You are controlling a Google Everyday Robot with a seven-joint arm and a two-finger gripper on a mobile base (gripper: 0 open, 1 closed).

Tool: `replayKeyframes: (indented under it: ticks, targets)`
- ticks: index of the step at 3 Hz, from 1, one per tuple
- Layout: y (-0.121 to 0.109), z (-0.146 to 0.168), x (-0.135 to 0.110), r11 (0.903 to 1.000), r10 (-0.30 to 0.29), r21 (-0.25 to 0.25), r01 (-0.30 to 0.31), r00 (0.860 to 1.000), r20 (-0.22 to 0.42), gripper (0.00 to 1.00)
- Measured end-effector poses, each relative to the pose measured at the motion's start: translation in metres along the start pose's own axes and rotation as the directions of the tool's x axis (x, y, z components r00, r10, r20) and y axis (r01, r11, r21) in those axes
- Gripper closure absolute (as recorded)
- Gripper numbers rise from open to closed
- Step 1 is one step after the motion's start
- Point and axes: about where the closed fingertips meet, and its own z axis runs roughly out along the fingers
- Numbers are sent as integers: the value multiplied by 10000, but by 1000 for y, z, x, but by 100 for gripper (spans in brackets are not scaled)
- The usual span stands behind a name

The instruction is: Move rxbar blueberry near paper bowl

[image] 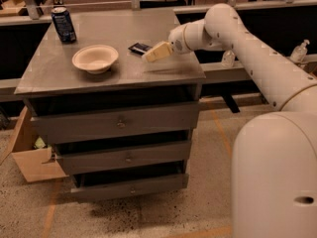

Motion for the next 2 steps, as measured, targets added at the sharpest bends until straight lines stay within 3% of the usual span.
replayKeyframes:
  ticks: [1,2]
  targets:
    - [17,7,24,9998,175,10,-175,9996,-210,3]
    - [19,7,33,9996,243,148,-241,9996,-156,2]
